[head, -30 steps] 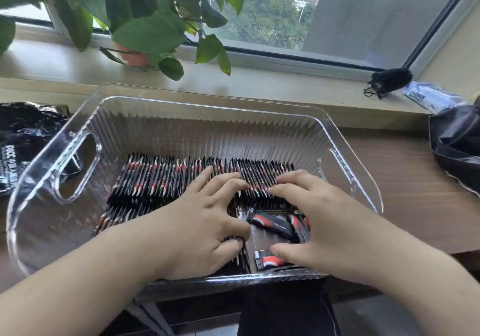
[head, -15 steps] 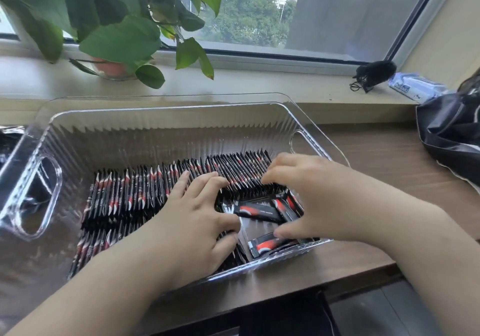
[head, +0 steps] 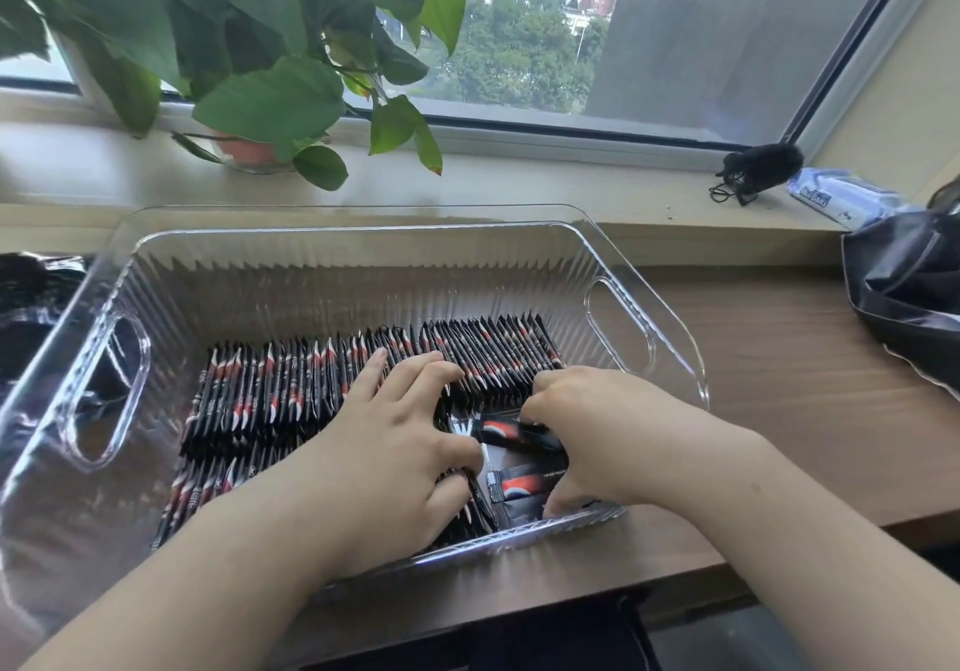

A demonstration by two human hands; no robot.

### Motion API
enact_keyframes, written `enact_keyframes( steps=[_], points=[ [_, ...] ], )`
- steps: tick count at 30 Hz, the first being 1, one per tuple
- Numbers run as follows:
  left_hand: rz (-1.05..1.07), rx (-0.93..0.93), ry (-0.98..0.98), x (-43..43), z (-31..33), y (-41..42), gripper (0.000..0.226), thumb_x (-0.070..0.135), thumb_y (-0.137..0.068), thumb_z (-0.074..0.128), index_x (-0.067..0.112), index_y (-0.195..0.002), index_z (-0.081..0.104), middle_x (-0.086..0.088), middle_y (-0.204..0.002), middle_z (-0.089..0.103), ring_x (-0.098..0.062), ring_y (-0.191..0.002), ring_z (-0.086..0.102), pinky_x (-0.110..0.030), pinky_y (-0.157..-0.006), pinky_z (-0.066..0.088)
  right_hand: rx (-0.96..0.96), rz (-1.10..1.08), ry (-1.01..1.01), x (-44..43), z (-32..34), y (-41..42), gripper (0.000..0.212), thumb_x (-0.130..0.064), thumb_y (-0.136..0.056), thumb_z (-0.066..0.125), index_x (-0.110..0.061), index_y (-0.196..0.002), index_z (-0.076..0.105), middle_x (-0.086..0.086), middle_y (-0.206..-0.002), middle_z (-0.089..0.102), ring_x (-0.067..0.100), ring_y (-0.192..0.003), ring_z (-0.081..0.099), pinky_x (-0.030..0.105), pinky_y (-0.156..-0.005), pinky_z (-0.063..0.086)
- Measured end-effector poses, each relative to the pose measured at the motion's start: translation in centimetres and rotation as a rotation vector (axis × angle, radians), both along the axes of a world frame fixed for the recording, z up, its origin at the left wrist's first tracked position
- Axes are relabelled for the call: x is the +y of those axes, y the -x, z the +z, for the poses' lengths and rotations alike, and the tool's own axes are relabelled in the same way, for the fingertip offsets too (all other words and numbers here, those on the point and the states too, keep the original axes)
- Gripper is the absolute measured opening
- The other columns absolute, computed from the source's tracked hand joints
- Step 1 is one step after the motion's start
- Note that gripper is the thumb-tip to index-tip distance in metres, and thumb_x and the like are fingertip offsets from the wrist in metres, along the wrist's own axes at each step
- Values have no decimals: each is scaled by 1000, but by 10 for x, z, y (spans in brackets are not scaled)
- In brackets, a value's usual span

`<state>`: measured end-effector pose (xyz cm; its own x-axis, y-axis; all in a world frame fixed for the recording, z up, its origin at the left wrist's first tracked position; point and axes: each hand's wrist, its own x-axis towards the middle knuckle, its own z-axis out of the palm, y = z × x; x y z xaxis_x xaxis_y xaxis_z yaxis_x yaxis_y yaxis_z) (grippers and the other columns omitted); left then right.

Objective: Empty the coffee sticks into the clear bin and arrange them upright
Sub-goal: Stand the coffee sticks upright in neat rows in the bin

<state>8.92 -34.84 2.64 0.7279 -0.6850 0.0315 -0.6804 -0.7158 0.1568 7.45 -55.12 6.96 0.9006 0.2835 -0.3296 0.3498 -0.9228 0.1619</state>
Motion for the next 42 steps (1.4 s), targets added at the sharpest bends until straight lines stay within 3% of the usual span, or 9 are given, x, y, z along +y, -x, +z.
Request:
enact_keyframes(
  steps=[6, 9, 17, 21, 26, 31, 34, 37, 42],
  points=[
    [-4, 32, -107, -1, 9, 2, 76, 53, -73, 1, 53, -132, 50, -2, -157, 9, -21, -148, -8, -52, -121, -10, 33, -12, -108, 1, 4, 2, 36, -45, -77, 75, -27, -108, 67, -8, -96, 65, 15, -83, 50, 28, -67, 43],
    [2, 39, -136, 0, 12, 3, 79, 54, -72, -2, 55, -138, 41, 4, -155, 3, -17, -145, -11, -51, -121, -8, 27, -27, -159, 2, 1, 2, 19, -39, -76, 71, -23, -82, 64, -3, -80, 63, 19, -79, 57, 33, -67, 52],
    [3, 83, -140, 3, 15, 5, 74, 53, -76, 2, 52, -141, 38, 4, -154, 3, -14, -142, -9, -50, -121, -2, -60, -156, -376, 3, 5, 1, 11, -25, -79, 66, -15, -78, 62, -2, -74, 57, 20, -74, 57, 33, -61, 47],
    [6, 103, -132, 3, 17, 4, 76, 53, -74, 1, 52, -140, 39, 3, -154, 4, -14, -141, -9, -50, -121, -1, 62, -330, -449, 11, 14, -5, 17, -26, -76, 72, -10, -78, 67, 1, -65, 58, 14, -47, 50, 24, -43, 42],
    [-1, 84, -76, 3, 17, 6, 66, 50, -83, 8, 53, -139, 43, 4, -153, 10, -14, -141, -1, -46, -122, 6, 197, -355, -372, 20, 6, -18, 22, -32, -74, 74, -10, -75, 71, 0, -54, 61, 17, -48, 53, 21, -50, 42],
    [24, -33, 87, 12, 11, 1, 49, 42, -88, 30, 41, -115, 70, 0, -136, 51, -20, -130, 43, -41, -106, 40, 332, -396, -504, 19, 9, -21, 28, -36, -85, 76, -11, -75, 68, -2, -58, 70, 5, -53, 67, 22, -63, 54],
    [47, -50, 98, 12, 9, 0, 53, 42, -87, 26, 36, -112, 72, 1, -134, 51, -18, -129, 43, -40, -102, 42, 366, -431, -591, 16, 13, -17, 25, -35, -90, 73, -11, -83, 73, -1, -65, 74, 4, -57, 70, 18, -63, 53],
    [54, -43, 97, 10, 10, 1, 60, 44, -87, 18, 33, -114, 70, 2, -138, 47, -16, -132, 38, -39, -105, 39, 299, -441, -579, 15, 14, -14, 26, -37, -94, 67, -14, -95, 78, -2, -63, 71, 3, -48, 61, 14, -50, 46],
    [30, -62, 82, 7, 5, 2, 54, 40, -86, 24, 34, -115, 69, -2, -132, 53, -21, -125, 47, -39, -99, 45, 285, -438, -506, 18, 9, -9, 30, -40, -84, 73, -10, -82, 75, 1, -62, 69, 10, -59, 68, 26, -61, 53]
  ],
)
